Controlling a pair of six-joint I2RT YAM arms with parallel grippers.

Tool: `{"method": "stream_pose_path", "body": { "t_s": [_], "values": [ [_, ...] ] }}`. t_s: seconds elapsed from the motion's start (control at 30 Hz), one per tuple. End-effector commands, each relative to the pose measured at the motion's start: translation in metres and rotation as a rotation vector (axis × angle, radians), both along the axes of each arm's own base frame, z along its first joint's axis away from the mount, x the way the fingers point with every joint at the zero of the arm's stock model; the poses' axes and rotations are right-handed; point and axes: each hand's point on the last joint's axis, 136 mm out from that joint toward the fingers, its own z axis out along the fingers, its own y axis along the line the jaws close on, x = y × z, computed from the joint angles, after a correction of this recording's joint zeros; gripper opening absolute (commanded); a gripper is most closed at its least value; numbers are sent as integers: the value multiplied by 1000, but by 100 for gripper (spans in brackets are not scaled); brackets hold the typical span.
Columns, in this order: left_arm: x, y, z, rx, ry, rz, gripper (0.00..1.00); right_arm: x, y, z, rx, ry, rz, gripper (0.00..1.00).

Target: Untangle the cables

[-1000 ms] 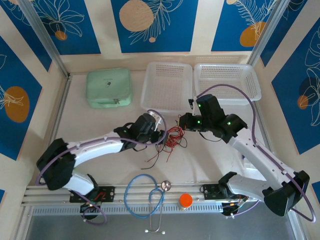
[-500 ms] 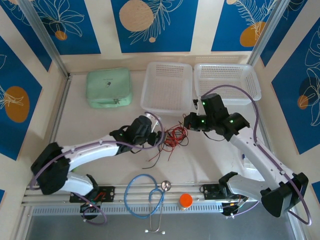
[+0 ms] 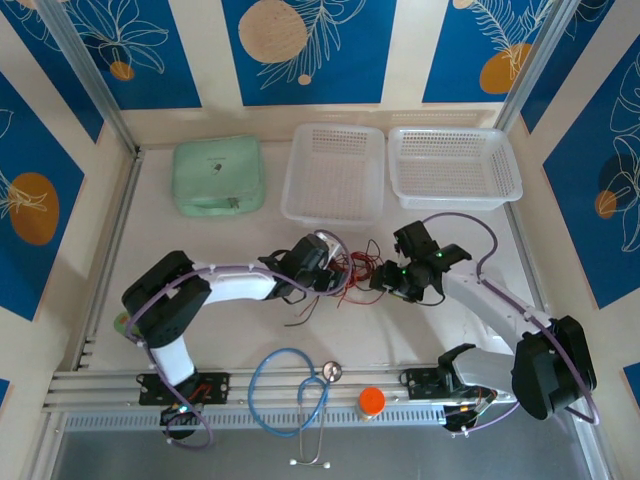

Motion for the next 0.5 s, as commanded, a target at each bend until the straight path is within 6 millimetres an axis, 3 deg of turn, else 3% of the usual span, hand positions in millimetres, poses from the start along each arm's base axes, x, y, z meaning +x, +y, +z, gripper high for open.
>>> {"method": "stream_pose_path", "body": {
  "t_s": [0.0,0.13,0.3,0.33,0.47],
  "values": [
    [13,-17,13,-42,-64,-17,65,9,8,19,-9,-52,15,74],
    [16,-18,4,-43,-58,5,53,22,21,33,-47,-105,37,76],
    [12,-15,-1,-43,-50,9,5,45,31,31,-89,-134,35,67],
    [12,-12,1,-44,-55,15,0,50,33,28,-92,-134,36,66],
    [8,5,11,-39,-87,52,0,72,36,15,-126,-133,33,65]
  ]
}}
